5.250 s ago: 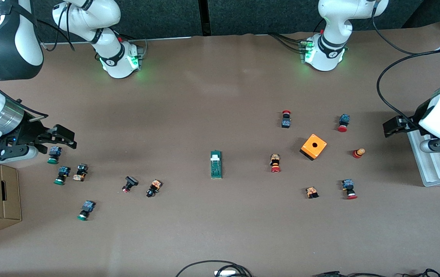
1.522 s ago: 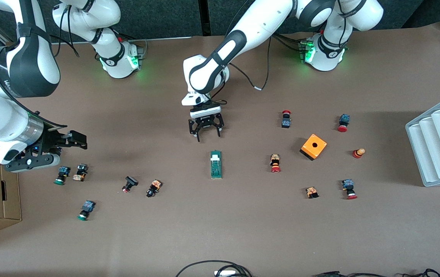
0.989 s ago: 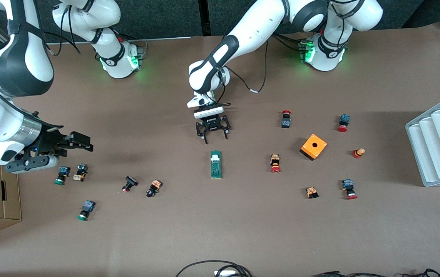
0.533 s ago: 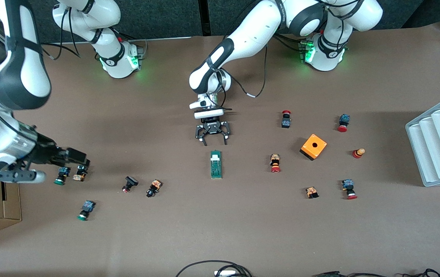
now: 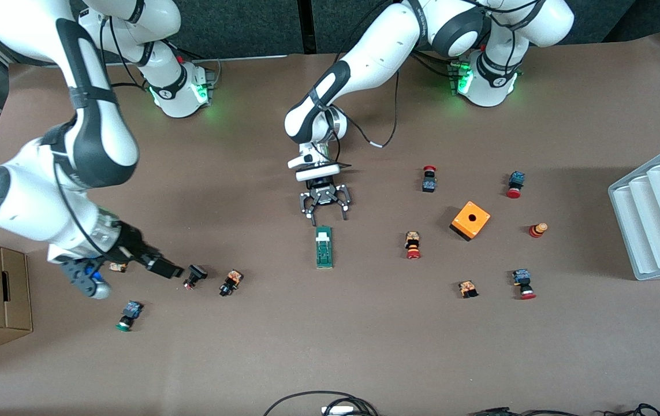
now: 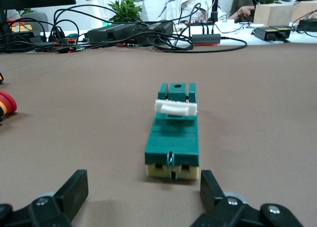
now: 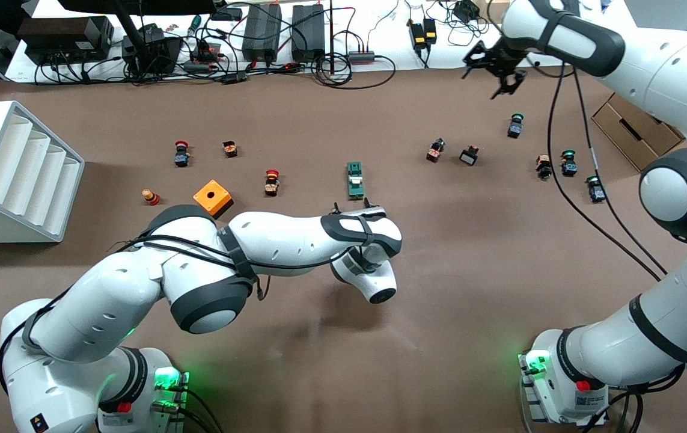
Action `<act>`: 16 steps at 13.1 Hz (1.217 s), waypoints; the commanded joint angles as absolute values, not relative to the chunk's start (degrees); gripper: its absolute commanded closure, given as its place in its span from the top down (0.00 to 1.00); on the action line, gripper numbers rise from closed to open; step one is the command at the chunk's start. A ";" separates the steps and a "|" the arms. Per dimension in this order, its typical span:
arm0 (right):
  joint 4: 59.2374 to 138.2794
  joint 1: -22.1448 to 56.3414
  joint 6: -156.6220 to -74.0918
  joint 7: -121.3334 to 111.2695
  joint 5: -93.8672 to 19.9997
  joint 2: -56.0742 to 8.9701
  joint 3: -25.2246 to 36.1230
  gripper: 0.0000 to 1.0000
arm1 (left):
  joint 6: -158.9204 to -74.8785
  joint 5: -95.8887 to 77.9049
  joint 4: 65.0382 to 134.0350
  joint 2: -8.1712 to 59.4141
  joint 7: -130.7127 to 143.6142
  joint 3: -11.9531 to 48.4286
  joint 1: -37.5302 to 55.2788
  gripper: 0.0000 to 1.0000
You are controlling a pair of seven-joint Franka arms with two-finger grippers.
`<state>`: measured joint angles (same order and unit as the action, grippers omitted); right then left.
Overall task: Close load switch with both arms
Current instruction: 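Grasp the white switch handle with the right gripper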
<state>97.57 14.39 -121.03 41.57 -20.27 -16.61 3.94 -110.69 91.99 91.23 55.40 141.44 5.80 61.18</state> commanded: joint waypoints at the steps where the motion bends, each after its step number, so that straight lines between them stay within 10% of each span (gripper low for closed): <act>1: 96.59 20.10 -125.05 57.15 -23.03 -19.59 4.57 1.00 | -110.21 91.41 88.86 55.55 142.29 5.80 61.17 1.00; 16: 96.77 42.80 -149.85 111.44 -11.69 -36.74 5.01 0.86 | -113.47 86.48 87.72 56.07 140.80 6.15 59.50 0.96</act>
<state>97.67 41.99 -148.54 108.45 -13.32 -35.38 4.36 -113.17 85.47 88.32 55.67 141.14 5.83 60.05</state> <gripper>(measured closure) 0.026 0.009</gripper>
